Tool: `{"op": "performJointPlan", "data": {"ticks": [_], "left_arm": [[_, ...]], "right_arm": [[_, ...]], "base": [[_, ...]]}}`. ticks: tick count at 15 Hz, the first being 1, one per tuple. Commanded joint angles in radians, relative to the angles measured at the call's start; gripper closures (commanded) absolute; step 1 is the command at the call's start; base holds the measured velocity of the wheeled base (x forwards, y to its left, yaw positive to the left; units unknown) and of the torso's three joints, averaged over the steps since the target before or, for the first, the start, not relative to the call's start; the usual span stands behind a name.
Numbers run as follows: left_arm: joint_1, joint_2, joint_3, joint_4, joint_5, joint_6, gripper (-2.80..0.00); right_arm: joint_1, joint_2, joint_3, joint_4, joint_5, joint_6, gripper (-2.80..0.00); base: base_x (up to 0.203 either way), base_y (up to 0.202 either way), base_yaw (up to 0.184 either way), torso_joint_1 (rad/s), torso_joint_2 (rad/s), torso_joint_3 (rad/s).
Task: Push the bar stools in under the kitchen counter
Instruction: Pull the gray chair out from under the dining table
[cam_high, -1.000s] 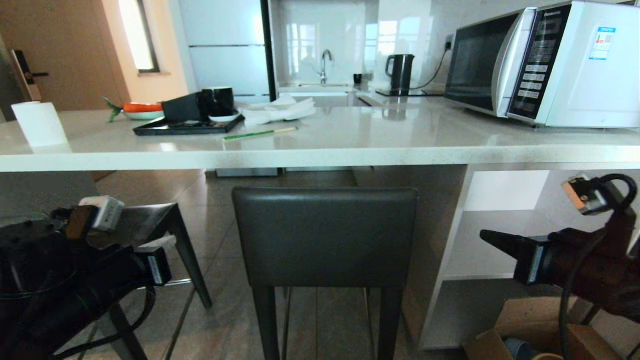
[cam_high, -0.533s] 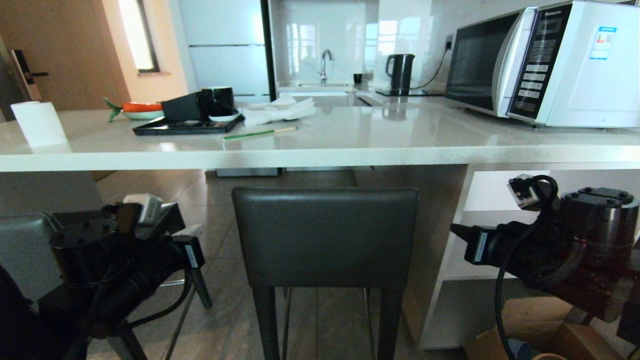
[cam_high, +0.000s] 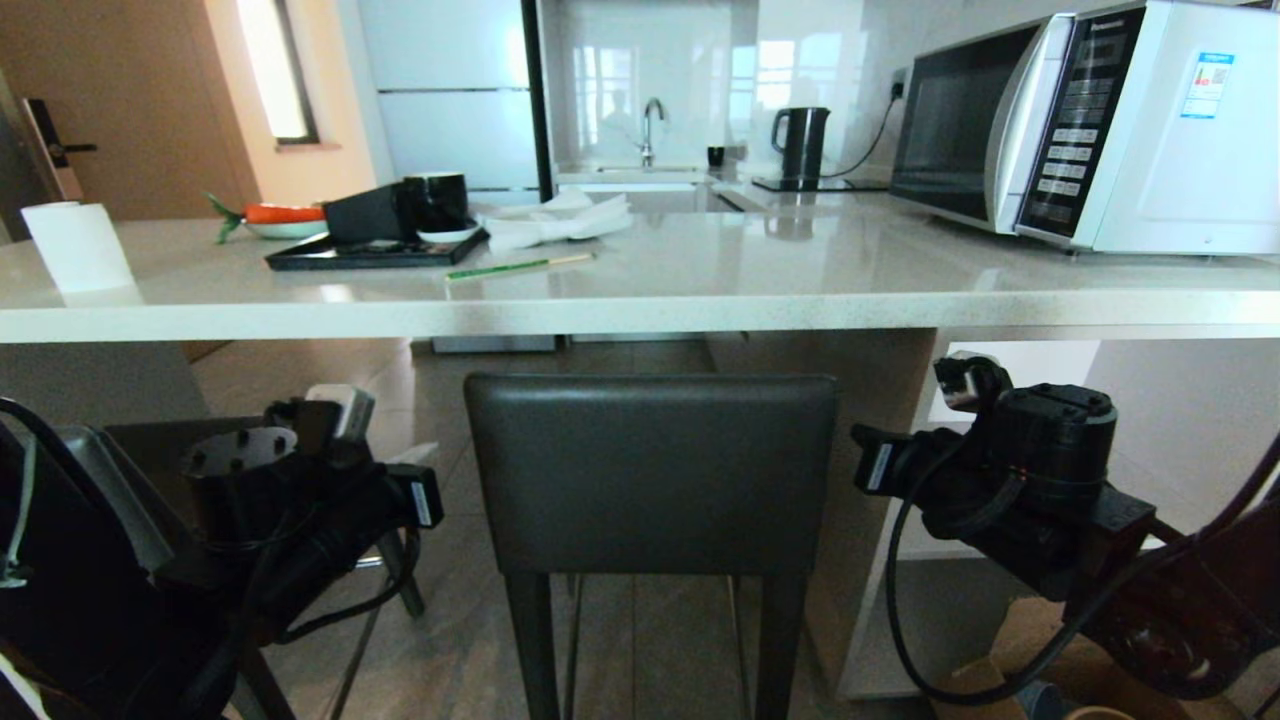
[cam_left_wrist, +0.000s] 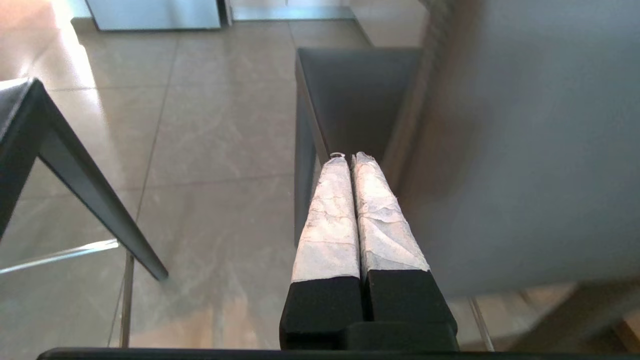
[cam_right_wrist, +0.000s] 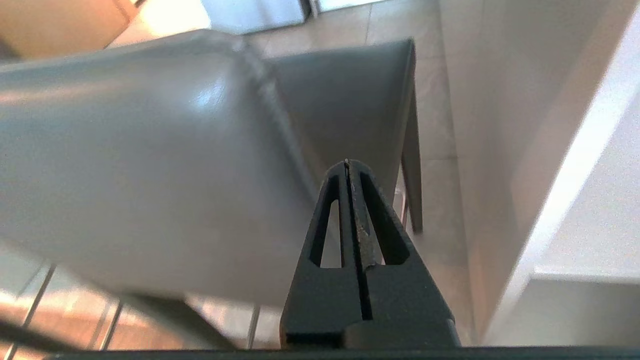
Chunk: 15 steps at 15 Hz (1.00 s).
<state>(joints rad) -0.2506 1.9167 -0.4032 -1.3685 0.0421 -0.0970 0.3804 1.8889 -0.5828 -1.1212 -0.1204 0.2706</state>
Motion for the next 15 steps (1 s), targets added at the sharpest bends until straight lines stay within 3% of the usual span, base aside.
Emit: {"op": "performJointPlan", "data": {"ticks": [1,4,8,15], "left_arm": [[0.011,0.039,-0.047,-0.008,0.001,0.000,0.00],[0.033,0.090,-0.135,-0.005,0.001,0.000,0.00],[0.028,0.113,-0.135,-0.007,0.002,0.000,0.00],[-0.013,0.161,-0.166,-0.011,0.001,0.030,0.00]], "right_arm": [[0.001,0.075,-0.029,-0.019,-0.006,0.001,0.00],[-0.005,0.098,-0.078,-0.020,-0.006,-0.002,0.00],[-0.033,0.149,-0.116,-0.022,0.004,-0.013,0.00],[-0.075,0.240,-0.185,-0.052,0.127,-0.079,0.00]], "base": [[0.000,0.000,0.000,0.000,0.00,0.000],[0.000,0.000,0.000,0.000,0.00,0.000],[0.000,0.000,0.000,0.000,0.00,0.000],[0.000,0.000,0.000,0.000,0.00,0.000]]}}
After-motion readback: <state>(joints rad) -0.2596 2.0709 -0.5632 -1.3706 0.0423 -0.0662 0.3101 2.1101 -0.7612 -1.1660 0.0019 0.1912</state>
